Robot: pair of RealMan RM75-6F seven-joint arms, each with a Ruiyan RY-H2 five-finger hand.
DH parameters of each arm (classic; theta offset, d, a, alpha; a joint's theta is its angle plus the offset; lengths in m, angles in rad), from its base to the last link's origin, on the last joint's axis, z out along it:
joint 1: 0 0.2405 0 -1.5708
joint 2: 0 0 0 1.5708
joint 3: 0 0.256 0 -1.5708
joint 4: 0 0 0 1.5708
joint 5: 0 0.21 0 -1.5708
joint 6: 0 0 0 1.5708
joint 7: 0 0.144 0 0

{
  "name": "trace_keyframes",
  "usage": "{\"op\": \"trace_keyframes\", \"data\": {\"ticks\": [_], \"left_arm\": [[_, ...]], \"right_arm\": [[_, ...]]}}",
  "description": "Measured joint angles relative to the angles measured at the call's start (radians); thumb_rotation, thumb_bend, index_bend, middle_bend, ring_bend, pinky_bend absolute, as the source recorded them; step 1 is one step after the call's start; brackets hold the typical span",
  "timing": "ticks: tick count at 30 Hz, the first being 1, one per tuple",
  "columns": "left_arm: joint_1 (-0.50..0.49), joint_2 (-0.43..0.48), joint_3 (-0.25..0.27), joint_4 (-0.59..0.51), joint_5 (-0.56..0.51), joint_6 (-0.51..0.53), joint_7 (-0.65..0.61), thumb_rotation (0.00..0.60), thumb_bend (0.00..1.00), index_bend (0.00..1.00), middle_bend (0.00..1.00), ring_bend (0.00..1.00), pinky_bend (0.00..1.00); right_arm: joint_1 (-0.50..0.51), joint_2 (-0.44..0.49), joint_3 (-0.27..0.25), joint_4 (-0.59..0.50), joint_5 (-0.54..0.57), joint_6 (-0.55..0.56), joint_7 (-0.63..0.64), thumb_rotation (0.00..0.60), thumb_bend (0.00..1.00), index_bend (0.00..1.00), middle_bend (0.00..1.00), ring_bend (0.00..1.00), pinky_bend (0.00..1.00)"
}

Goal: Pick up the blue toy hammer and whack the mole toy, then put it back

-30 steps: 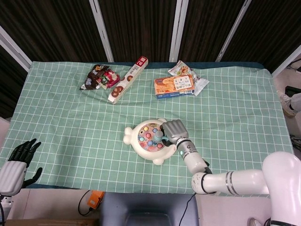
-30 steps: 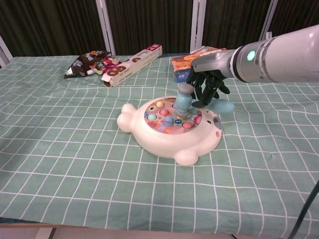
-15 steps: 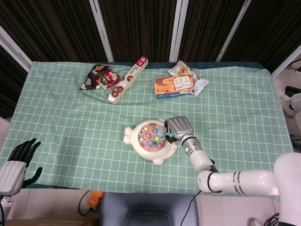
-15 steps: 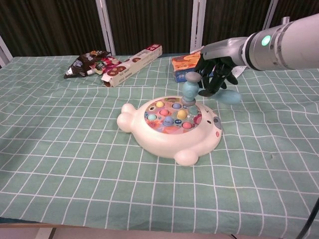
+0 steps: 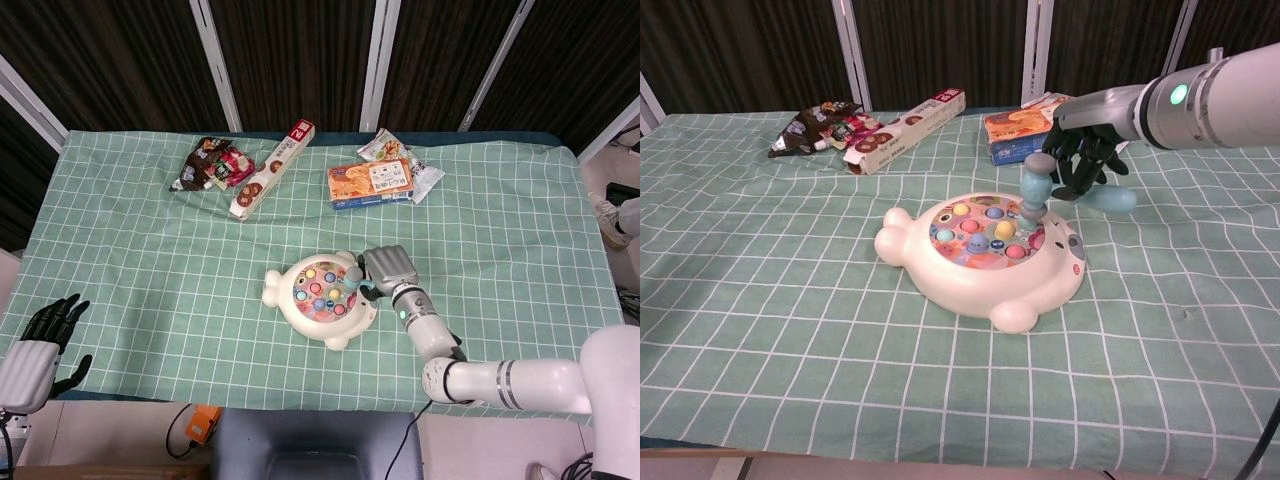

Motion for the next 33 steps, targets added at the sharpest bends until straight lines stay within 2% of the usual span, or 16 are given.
{"op": "trace_keyframes", "data": {"ticks": [11,17,25,33], "left_arm": [[0.003,0.002,0.000,0.002,-0.001,0.005,-0.005,0.600,0.38,0.00,0.00,0.00,0.11],[0.005,0.002,0.000,0.002,0.001,0.010,-0.004,0.600,0.38,0.00,0.00,0.00,0.11],[0.005,0.000,0.000,0.000,0.000,0.008,0.004,0.600,0.38,0.00,0.00,0.00,0.11],[0.001,-0.006,0.000,-0.004,0.000,0.002,0.020,0.600,0.38,0.00,0.00,0.00,0.11]], "right_arm": [[0.013,-0.032,-0.004,0.022,0.025,0.009,-0.030,0.600,0.82,1.00,0.71,0.73,0.84],[-0.006,0.007,0.013,-0.021,0.001,0.011,0.004,0.600,0.82,1.00,0.71,0.73,0.84],[-0.081,0.128,0.012,-0.126,-0.129,-0.002,0.087,0.600,0.82,1.00,0.71,0.73,0.84],[-0.206,0.241,-0.063,-0.195,-0.338,-0.008,0.167,0.600,0.82,1.00,0.71,0.73,0.84]]}}
